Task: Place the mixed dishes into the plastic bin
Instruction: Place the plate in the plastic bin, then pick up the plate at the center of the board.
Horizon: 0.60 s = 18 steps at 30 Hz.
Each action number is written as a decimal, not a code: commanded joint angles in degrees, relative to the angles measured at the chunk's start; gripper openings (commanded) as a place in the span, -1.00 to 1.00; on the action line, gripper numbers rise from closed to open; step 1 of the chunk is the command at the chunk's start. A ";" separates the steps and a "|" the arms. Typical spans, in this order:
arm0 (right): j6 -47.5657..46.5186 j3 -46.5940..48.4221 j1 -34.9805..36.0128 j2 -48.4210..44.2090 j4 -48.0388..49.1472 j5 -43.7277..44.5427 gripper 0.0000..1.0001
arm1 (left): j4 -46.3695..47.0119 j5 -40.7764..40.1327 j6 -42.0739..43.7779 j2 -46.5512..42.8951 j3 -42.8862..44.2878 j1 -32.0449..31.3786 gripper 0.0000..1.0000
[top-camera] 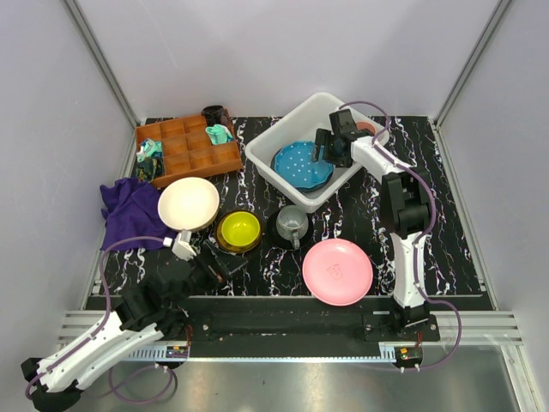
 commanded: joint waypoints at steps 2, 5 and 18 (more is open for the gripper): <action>0.36 -0.42 -0.03 -7.24 -0.28 2.35 0.78 | 1.64 -0.63 0.03 -0.67 -0.76 -0.22 0.98; 1.68 -0.51 -0.03 -11.28 -0.36 0.16 0.78 | 1.72 -0.55 0.64 0.21 -0.15 -0.22 0.98; 5.11 -18.05 -0.03 -38.34 2.10 -5.91 0.78 | 5.84 -0.37 13.73 22.96 11.53 -0.31 0.95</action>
